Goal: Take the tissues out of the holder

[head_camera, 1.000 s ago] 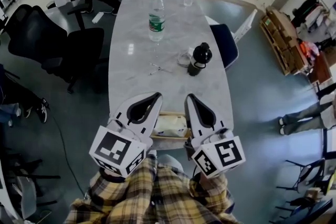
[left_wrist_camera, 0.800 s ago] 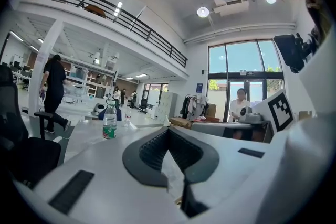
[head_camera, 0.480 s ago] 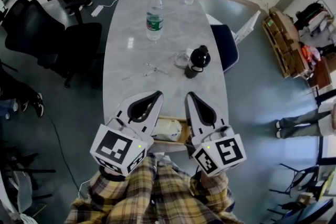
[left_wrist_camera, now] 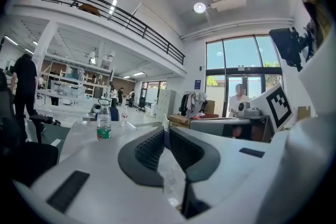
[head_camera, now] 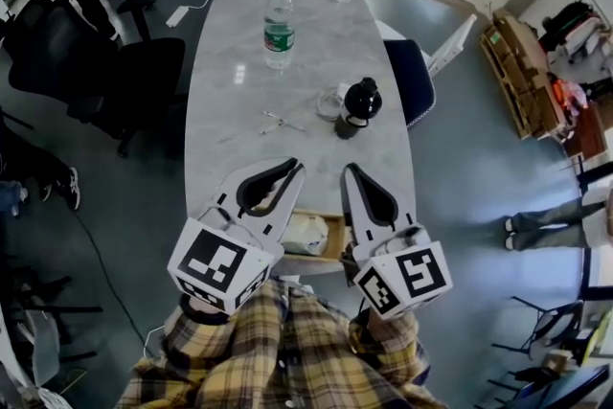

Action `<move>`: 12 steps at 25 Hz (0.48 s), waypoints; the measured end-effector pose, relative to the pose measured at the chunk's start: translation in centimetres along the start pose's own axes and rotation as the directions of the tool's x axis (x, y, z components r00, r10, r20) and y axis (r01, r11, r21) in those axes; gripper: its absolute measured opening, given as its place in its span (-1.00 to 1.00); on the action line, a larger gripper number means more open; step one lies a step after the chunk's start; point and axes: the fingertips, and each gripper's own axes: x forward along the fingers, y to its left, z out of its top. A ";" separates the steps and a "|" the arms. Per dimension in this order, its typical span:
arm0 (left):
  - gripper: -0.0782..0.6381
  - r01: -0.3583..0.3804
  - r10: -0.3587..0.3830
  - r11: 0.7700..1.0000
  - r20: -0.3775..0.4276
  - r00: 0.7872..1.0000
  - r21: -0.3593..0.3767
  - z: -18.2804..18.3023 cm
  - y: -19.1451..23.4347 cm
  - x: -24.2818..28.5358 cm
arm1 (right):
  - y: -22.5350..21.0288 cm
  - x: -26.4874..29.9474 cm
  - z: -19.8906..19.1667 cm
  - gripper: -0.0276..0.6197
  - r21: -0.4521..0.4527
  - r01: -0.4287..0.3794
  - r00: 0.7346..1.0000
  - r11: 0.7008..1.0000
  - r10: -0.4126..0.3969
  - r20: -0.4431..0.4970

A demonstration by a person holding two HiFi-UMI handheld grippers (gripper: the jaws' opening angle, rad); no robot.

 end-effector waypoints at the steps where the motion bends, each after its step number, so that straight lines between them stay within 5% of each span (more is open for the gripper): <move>1: -0.66 0.002 -0.002 1.000 -0.002 1.000 -0.013 0.0 -0.1 0.1 | -0.1 -0.1 0.0 -0.88 0.001 0.002 1.000 1.000 -0.002 0.001; 8: -0.46 0.014 -0.014 1.000 -0.043 0.999 -0.003 -0.6 0.1 0.0 | -0.1 -0.3 -0.1 -0.88 0.014 -0.001 1.000 1.000 0.001 0.002; 12: -0.40 0.073 -0.070 0.997 -0.137 0.988 0.020 -2.5 -0.2 -0.1 | -0.4 -0.5 -0.4 -0.88 0.028 0.003 1.000 1.000 -0.003 0.000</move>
